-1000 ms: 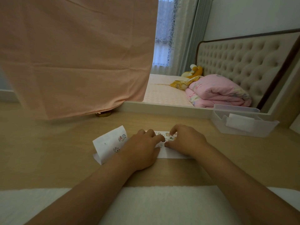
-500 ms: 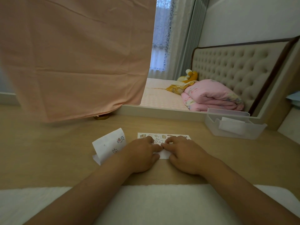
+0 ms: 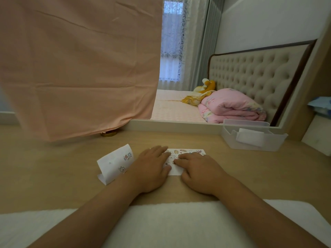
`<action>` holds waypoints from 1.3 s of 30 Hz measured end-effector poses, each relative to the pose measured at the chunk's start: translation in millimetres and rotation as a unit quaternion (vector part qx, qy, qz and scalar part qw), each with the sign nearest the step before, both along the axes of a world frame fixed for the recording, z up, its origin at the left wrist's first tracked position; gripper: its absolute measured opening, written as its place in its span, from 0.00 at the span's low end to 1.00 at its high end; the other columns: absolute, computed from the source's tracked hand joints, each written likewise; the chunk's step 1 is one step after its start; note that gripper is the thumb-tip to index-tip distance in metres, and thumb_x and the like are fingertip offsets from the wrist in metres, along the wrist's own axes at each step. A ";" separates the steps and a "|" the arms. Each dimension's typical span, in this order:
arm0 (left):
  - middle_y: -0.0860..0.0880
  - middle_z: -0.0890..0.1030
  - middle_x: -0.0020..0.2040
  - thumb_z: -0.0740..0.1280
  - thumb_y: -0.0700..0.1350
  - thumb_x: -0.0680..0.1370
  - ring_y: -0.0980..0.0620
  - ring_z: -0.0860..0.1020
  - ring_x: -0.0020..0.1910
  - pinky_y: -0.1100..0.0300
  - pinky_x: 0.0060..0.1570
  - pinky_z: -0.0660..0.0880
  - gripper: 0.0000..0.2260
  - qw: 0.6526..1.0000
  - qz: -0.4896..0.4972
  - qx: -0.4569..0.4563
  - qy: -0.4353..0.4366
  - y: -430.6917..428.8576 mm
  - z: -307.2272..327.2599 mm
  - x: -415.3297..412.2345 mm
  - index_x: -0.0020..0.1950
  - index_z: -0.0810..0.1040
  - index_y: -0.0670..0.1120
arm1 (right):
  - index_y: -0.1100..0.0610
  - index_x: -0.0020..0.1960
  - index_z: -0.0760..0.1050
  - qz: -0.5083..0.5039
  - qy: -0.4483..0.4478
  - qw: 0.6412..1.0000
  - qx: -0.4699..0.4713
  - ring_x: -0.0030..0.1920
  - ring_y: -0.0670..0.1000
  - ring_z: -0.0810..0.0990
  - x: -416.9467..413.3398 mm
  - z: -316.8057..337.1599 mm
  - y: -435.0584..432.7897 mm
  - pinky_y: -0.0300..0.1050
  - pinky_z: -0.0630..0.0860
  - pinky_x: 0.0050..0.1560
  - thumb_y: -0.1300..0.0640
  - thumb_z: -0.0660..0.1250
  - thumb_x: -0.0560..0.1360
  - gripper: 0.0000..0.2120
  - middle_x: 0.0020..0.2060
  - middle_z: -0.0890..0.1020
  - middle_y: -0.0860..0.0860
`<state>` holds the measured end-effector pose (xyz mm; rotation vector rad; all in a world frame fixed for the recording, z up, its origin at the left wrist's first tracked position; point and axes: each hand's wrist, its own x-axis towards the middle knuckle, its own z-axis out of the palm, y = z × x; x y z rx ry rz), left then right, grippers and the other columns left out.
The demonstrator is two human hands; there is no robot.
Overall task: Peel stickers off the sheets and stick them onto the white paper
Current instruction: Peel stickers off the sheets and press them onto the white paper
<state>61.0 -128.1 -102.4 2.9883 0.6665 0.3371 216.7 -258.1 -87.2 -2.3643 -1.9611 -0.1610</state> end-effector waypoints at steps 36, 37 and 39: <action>0.49 0.42 0.83 0.43 0.54 0.86 0.52 0.42 0.81 0.53 0.79 0.41 0.27 0.991 0.047 -0.051 0.119 12.1 -3.8 19.5 0.83 0.43 0.46 | 0.50 0.82 0.42 0.000 0.107 0.990 -0.095 0.80 0.44 0.39 6.3 -7.0 34.5 0.47 0.39 0.80 0.40 0.44 0.85 0.30 0.82 0.42 0.46; 0.49 0.42 0.83 0.43 0.54 0.86 0.52 0.42 0.81 0.53 0.79 0.41 0.27 0.990 0.049 -0.051 0.120 11.5 -3.7 19.3 0.83 0.43 0.47 | 0.50 0.83 0.42 -0.007 0.110 0.989 -0.094 0.80 0.44 0.39 9.7 -6.9 33.2 0.47 0.40 0.80 0.39 0.44 0.84 0.31 0.82 0.42 0.46; 0.49 0.42 0.83 0.44 0.55 0.86 0.52 0.41 0.81 0.53 0.79 0.41 0.27 0.990 0.052 -0.051 0.122 10.9 -3.3 19.9 0.83 0.42 0.47 | 0.50 0.83 0.42 -0.037 0.114 0.989 -0.089 0.80 0.44 0.40 20.2 -6.8 30.0 0.48 0.41 0.80 0.37 0.43 0.84 0.32 0.82 0.42 0.46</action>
